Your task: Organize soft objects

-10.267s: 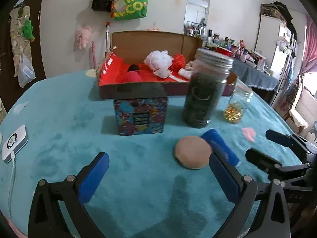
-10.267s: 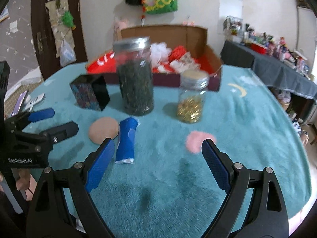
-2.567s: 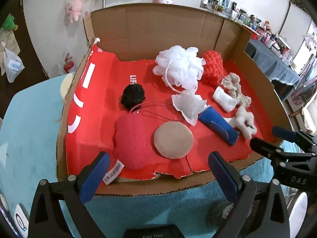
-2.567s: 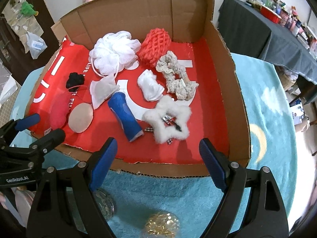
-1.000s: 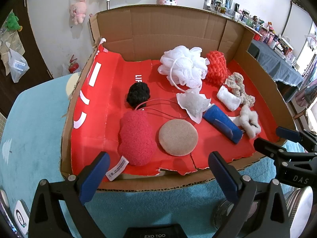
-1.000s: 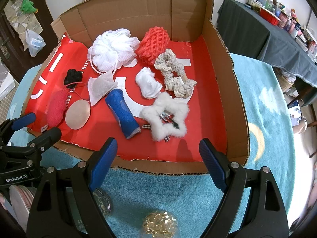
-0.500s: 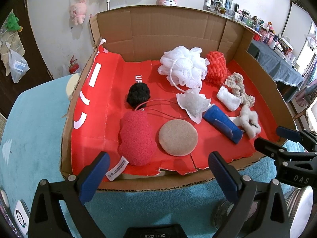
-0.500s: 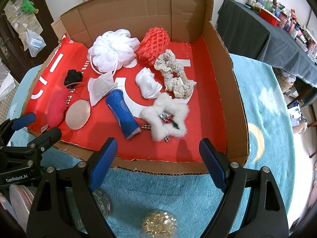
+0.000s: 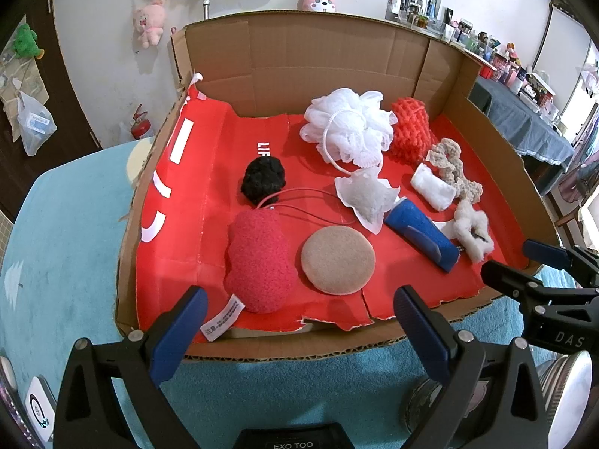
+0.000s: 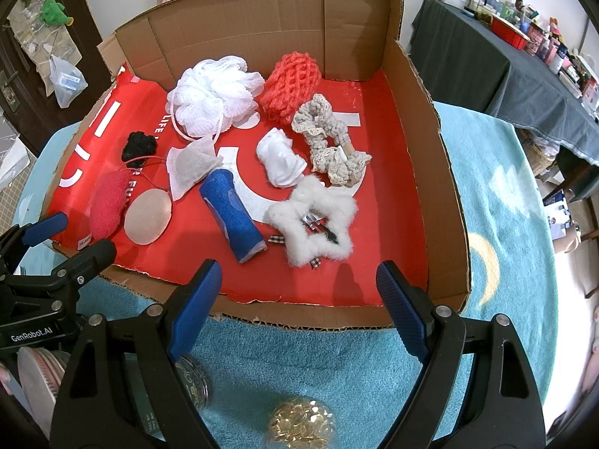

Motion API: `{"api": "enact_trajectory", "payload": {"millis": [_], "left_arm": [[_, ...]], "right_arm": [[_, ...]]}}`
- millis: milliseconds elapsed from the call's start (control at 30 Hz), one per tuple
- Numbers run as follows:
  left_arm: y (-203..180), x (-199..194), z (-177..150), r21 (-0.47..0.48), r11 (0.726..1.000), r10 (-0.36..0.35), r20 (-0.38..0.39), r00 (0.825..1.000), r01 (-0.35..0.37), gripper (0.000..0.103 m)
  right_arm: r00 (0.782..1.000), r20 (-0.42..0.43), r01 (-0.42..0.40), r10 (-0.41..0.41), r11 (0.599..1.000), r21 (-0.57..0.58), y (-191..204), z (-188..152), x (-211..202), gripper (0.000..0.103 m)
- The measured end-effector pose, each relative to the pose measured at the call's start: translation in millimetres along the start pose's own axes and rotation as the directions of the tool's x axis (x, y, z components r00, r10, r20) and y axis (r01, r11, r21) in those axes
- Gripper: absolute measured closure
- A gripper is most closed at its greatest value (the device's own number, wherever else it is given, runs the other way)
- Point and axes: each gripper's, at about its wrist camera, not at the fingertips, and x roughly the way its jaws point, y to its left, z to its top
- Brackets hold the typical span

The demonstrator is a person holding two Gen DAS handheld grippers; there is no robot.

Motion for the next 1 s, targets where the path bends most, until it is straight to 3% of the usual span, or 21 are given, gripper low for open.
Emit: {"api": "enact_trajectory", "payload": {"millis": [733, 1000], "left_arm": [[3, -2, 2, -0.019, 1.0, -0.014, -0.006, 1.0, 0.014, 0.002], [18, -41, 10, -0.057, 0.998, 0.009, 0.097, 0.995, -0.004, 0.002]], "right_arm": [[1.0, -0.002, -0.015, 0.015, 1.0, -0.014, 0, 1, 0, 0.018], [0.995, 0.097, -0.005, 0.004, 1.0, 0.019, -9, 8, -37, 0.018]]}}
